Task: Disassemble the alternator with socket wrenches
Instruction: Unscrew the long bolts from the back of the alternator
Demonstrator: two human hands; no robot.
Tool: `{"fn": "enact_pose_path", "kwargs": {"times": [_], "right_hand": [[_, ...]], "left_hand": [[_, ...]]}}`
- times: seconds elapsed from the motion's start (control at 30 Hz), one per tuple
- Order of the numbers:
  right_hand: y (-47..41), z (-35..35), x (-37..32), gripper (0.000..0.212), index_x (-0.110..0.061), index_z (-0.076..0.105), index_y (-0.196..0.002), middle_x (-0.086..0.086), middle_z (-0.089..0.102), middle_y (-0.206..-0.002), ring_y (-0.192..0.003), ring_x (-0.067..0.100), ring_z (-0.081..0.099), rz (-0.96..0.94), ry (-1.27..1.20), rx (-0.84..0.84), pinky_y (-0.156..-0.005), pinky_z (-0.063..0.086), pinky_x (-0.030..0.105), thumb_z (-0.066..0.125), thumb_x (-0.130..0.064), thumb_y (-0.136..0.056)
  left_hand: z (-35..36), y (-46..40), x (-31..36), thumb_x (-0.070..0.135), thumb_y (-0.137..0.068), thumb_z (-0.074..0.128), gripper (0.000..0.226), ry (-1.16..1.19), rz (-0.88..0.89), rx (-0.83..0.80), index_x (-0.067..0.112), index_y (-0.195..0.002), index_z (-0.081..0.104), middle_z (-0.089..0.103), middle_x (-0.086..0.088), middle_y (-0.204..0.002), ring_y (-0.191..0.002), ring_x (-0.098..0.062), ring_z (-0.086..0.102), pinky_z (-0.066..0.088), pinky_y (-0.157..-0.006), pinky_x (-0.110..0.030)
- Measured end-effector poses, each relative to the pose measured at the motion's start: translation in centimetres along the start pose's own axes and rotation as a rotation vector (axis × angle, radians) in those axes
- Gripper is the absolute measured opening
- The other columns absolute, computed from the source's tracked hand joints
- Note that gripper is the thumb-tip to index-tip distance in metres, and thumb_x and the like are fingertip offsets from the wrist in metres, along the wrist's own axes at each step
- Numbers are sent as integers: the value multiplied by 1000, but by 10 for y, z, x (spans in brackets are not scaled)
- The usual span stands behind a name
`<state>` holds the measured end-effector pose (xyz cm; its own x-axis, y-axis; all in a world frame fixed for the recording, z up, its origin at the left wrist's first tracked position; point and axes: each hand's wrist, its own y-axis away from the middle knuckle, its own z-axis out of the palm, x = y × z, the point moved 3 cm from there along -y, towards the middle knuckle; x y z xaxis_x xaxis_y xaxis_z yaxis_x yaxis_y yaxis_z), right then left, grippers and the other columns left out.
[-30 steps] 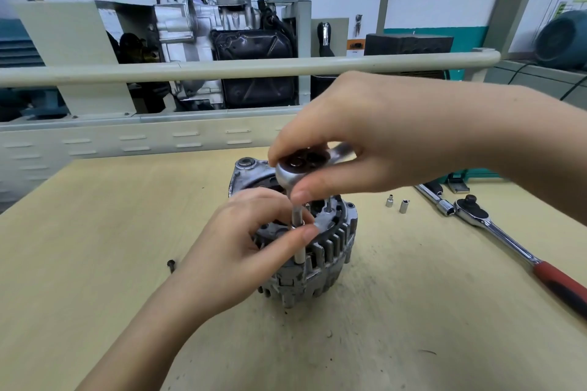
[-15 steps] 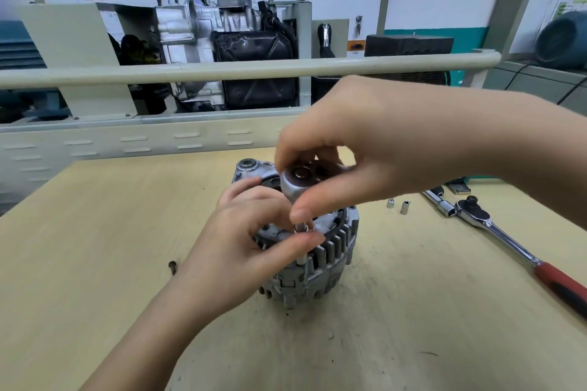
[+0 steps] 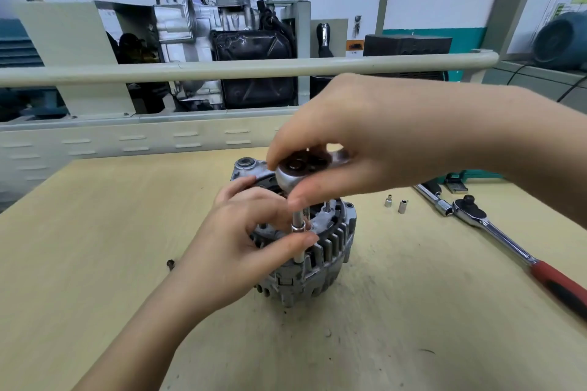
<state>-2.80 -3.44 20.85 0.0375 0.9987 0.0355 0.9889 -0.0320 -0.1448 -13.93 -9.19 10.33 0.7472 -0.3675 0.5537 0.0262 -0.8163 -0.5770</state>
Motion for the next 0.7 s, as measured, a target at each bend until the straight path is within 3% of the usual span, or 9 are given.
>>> {"fn": "enact_pose_path", "kwargs": {"times": [0.1, 0.2, 0.27, 0.33, 0.4, 0.47, 0.57, 0.63, 0.7], "right_hand": [[2, 0, 2, 41, -13, 66, -90, -9, 58, -70, -71, 5, 48, 17, -13, 4, -60, 37, 17, 48, -48, -79], [3, -1, 4, 39, -14, 67, -100, -10, 62, -78, -76, 4, 51, 4, -48, 18, -65, 39, 16, 51, -44, -81], [3, -2, 4, 40, -18, 66, -109, -12, 65, -87, -82, 2, 53, 5, -63, 13, -70, 41, 15, 51, -42, -82], [4, -1, 5, 40, -21, 63, -114, -13, 66, -95, -88, -1, 53, 5, -82, 5, -75, 41, 13, 51, -41, -82], [4, -2, 6, 40, -22, 62, -116, -16, 64, -96, -90, -5, 51, 0, -94, 0, -77, 40, 8, 52, -39, -82], [3, -2, 6, 37, -21, 63, -115, -20, 59, -89, -87, -6, 51, -12, -79, -7, -76, 40, 7, 55, -38, -83], [1, -2, 2, 39, -23, 64, -110, -24, 50, -73, -73, -5, 49, -23, -14, -1, -68, 37, 8, 51, -46, -81], [1, 0, 1, 43, -23, 64, -108, -24, 46, -67, -66, -10, 47, -16, 0, -9, -65, 35, 8, 47, -50, -79], [1, 1, 1, 43, -25, 62, -111, -25, 44, -66, -64, -17, 44, -24, -10, -8, -64, 34, 7, 47, -50, -80]], "left_hand": [[2, 0, 1, 50, -68, 58, 40, 26, -7, 6, 10, -67, 65, 67, 6, -80, -93, 8, 53, 37, -95, -25], [1, -1, -1, 50, -69, 59, 44, 84, -37, -36, 7, -69, 66, 66, 1, -85, -88, -3, 58, 43, -82, -20], [1, -1, -2, 47, -73, 58, 38, 126, -42, -84, 11, -76, 71, 66, 6, -91, -89, -2, 60, 45, -77, -15], [1, 0, -1, 43, -75, 58, 26, 163, -39, -109, 21, -78, 71, 67, 18, -93, -95, 4, 59, 42, -79, -7], [-1, 0, -3, 47, -72, 58, 30, 136, -42, -75, 19, -72, 70, 65, 21, -96, -97, 7, 57, 39, -83, -7], [-1, -1, -3, 50, -69, 59, 32, 76, -44, -26, 19, -63, 64, 64, 19, -99, -98, 10, 54, 37, -92, -15], [0, -1, 1, 49, -67, 60, 23, 31, -16, 28, 31, -58, 50, 67, 12, -87, -98, 14, 51, 35, -97, -28], [1, -1, 2, 50, -66, 60, 25, 17, -19, 47, 28, -58, 50, 67, 10, -86, -97, 16, 50, 35, -96, -24], [1, 0, 1, 52, -65, 60, 28, 36, -49, 46, 26, -59, 53, 62, 15, -97, -96, 14, 52, 33, -95, -19]]}}
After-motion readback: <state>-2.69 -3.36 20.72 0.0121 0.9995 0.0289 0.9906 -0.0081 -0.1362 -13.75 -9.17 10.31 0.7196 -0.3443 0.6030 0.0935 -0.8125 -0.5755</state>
